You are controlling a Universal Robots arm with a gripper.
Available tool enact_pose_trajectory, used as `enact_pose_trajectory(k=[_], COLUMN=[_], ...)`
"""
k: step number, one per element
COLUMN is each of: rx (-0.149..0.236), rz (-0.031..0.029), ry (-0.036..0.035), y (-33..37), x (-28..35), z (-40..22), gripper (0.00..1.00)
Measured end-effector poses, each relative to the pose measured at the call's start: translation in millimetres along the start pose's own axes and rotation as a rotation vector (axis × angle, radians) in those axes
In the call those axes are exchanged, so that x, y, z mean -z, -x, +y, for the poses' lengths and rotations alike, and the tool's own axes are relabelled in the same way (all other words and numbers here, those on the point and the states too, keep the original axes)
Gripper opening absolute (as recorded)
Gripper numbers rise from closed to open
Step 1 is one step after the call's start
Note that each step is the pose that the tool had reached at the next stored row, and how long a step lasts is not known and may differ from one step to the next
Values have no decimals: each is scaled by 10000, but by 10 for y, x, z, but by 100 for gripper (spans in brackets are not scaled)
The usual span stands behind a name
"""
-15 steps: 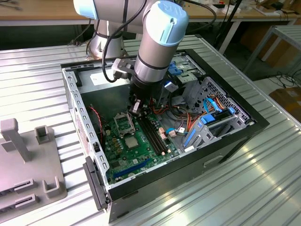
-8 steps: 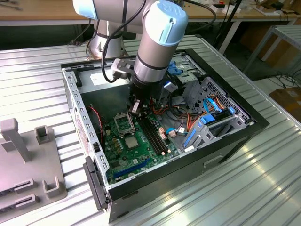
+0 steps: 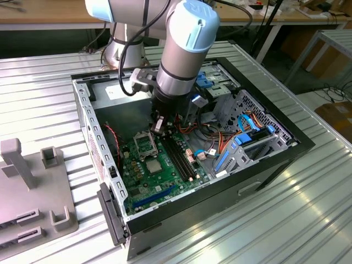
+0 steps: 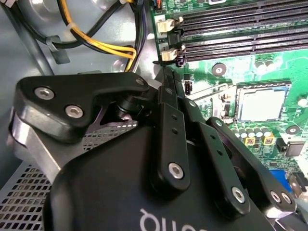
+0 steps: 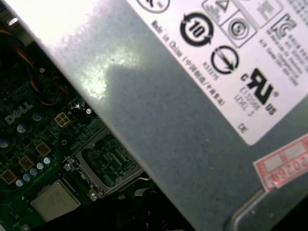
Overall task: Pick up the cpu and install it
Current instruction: 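Close the cpu cover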
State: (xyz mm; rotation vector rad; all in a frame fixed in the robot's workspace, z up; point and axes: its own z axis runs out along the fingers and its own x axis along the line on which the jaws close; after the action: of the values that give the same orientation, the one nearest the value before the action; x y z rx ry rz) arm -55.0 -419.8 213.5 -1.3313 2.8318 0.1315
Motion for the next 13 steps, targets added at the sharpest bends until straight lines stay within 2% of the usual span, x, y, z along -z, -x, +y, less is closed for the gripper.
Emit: enact_pose_trajectory(k=[2, 5, 13], rx=[-3, -4, -5], rz=[76, 134, 163], ry=[-62, -109, -137], y=[1, 0, -13], x=[9, 21, 70], z=[1, 1, 25], gripper=[15, 15, 15])
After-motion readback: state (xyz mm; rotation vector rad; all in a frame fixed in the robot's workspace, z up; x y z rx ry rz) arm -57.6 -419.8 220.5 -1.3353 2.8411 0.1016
